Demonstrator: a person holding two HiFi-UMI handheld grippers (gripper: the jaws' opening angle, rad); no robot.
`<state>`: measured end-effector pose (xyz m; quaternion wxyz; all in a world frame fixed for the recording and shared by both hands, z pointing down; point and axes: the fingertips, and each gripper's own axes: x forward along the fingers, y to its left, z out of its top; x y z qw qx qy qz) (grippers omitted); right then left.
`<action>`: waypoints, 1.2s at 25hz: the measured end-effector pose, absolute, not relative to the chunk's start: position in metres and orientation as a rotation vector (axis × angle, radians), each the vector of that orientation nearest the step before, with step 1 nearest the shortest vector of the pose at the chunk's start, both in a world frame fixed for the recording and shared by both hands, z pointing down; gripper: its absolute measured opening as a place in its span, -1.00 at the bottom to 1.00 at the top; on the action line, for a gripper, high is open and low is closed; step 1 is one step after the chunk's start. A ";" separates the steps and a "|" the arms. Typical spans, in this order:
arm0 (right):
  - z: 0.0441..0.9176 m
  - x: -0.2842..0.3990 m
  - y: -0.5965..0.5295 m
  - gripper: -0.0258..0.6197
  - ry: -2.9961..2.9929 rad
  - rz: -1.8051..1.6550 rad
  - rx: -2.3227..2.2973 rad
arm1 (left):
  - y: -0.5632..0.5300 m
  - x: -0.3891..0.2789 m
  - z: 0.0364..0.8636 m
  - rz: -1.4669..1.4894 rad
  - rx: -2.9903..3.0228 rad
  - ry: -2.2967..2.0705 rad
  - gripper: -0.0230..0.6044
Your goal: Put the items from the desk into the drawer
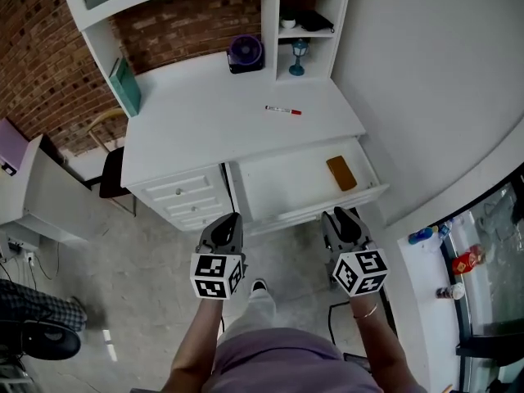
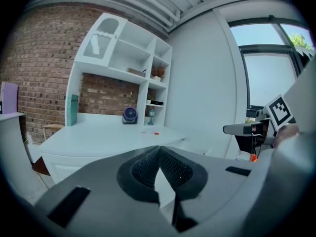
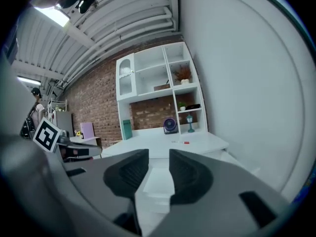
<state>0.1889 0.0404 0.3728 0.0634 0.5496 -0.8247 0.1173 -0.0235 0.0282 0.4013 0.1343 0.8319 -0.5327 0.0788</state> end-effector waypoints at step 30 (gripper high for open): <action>0.347 0.170 -0.200 -0.55 -2.514 0.141 1.472 | -0.145 -0.044 0.409 0.202 2.342 -1.584 -0.93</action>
